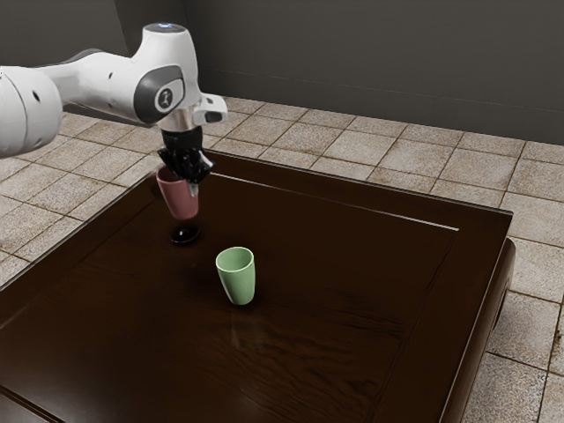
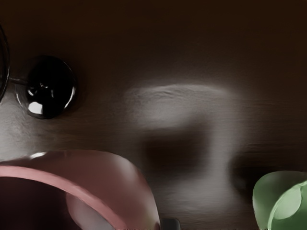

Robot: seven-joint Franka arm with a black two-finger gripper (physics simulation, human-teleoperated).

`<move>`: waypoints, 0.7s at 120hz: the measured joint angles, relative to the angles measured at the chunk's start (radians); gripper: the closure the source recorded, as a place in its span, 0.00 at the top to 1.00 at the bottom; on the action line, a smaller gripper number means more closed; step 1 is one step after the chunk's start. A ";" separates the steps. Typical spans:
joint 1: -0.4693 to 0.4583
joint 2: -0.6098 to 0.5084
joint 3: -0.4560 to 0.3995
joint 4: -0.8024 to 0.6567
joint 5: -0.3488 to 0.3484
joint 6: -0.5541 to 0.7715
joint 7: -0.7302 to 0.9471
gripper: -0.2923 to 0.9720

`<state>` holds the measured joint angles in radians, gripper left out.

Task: Place the left cup onto the right cup

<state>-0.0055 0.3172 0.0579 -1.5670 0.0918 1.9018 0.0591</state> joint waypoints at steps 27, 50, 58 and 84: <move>-0.002 0.001 -0.096 0.002 0.016 -0.026 -0.028 0.15; -0.003 0.001 -0.177 0.002 0.041 -0.034 -0.064 0.15; -0.004 0.002 -0.209 0.002 0.051 -0.036 -0.081 0.15; -0.004 0.002 -0.257 -0.005 0.072 -0.037 -0.133 0.15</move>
<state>-0.0095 0.3193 -0.1995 -1.5717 0.1641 1.8645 -0.0737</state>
